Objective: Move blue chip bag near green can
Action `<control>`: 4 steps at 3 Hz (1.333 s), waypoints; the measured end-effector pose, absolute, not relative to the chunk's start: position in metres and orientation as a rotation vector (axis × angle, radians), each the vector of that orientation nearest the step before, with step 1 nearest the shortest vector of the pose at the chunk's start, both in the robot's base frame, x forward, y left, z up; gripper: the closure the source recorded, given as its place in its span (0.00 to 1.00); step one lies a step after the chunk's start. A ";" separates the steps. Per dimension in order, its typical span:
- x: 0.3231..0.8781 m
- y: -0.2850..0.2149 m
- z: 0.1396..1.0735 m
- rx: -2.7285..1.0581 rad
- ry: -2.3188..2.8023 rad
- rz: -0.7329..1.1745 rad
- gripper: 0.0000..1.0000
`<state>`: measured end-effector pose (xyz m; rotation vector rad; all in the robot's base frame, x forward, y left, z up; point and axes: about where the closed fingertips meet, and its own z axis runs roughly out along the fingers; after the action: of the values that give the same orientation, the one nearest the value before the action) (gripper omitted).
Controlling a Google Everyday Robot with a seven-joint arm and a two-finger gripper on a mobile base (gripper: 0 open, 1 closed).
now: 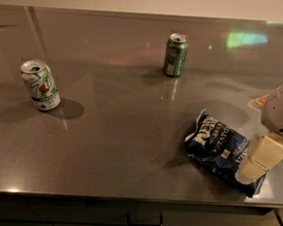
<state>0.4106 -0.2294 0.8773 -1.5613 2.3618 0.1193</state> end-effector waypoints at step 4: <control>0.401 -0.222 0.843 -1.572 2.497 0.151 0.42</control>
Offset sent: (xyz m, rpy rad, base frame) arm -0.0085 0.0035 -0.0554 -0.0566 0.1253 -0.0270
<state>0.4008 -0.2221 0.8427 -1.5723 2.4970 0.1513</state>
